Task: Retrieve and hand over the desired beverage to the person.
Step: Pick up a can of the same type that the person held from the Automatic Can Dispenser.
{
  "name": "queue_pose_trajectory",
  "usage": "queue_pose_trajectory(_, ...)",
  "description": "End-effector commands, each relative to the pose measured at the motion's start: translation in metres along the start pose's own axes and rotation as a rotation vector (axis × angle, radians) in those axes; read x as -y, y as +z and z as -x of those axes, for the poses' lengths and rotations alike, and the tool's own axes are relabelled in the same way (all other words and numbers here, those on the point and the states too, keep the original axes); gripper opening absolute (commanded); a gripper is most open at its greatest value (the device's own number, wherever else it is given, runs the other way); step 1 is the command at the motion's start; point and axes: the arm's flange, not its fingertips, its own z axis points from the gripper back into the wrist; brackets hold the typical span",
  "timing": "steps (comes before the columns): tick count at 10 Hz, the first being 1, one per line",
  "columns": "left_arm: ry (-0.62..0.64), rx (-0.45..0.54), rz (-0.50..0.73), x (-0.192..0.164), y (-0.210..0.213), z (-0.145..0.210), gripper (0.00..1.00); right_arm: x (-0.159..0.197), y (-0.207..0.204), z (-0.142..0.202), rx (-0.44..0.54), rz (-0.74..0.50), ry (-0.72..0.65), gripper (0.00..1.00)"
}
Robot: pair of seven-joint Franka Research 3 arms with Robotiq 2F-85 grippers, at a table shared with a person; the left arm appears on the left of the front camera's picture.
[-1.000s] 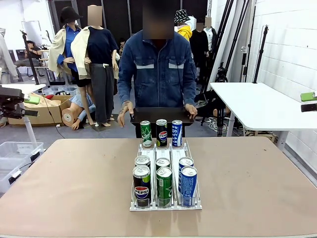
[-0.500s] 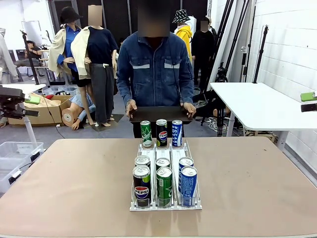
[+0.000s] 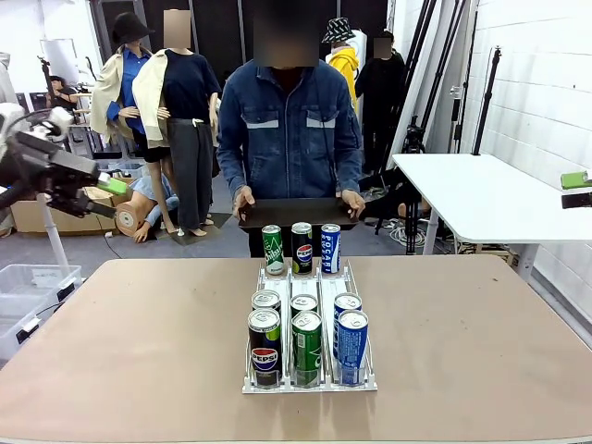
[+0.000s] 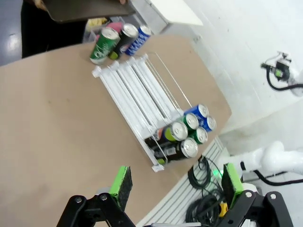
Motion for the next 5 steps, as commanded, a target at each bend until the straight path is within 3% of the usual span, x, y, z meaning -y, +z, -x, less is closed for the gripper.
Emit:
queue_pose_trajectory(1, -0.010, -0.108, -0.046, 0.035, -0.033, -0.002, 1.00, 0.001, 0.000, -0.002, 0.015, -0.016, 0.004, 1.00)
queue_pose_trajectory(5, -0.069, -0.270, -0.182, 0.106, -0.109, -0.006, 1.00, 0.001, 0.000, -0.002, 0.015, -0.016, 0.004, 1.00)
